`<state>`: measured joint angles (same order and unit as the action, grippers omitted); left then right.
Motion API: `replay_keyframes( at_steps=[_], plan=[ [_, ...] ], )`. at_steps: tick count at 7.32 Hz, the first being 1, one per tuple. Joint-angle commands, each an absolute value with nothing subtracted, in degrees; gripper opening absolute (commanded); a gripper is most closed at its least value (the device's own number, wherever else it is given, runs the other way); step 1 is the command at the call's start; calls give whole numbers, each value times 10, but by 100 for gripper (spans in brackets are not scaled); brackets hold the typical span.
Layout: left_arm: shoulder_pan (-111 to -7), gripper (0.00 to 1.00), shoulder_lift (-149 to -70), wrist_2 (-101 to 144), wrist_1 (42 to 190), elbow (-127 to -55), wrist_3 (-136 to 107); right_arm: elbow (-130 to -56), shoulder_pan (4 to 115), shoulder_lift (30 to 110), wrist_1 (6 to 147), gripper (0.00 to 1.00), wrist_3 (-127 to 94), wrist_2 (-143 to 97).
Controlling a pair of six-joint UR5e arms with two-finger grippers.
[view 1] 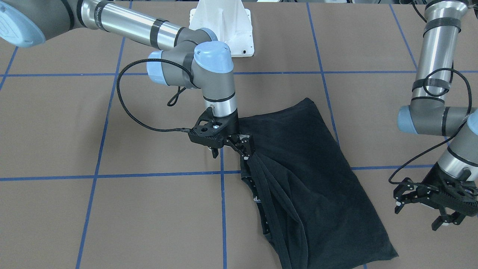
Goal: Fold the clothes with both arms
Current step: 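Reach the right gripper across to the shirt's far side edge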
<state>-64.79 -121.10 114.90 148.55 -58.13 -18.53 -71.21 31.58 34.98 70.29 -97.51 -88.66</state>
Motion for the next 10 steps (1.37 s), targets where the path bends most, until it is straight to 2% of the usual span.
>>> replay_keyframes(
  at_steps=[1,5,7,10],
  plan=[
    [-649,100,-1208,1149,1486,-583,-186,-637,290,313,668,92,-1012,-847],
    [-648,100,-1196,1150,1487,-590,-185,-627,269,311,667,71,-1017,-816],
    [-648,100,-1190,1150,1487,-591,-185,-575,267,286,652,70,-1015,-809],
    [-648,100,-1190,1149,1487,-591,-185,-569,266,288,654,69,-997,-809]
  ],
)
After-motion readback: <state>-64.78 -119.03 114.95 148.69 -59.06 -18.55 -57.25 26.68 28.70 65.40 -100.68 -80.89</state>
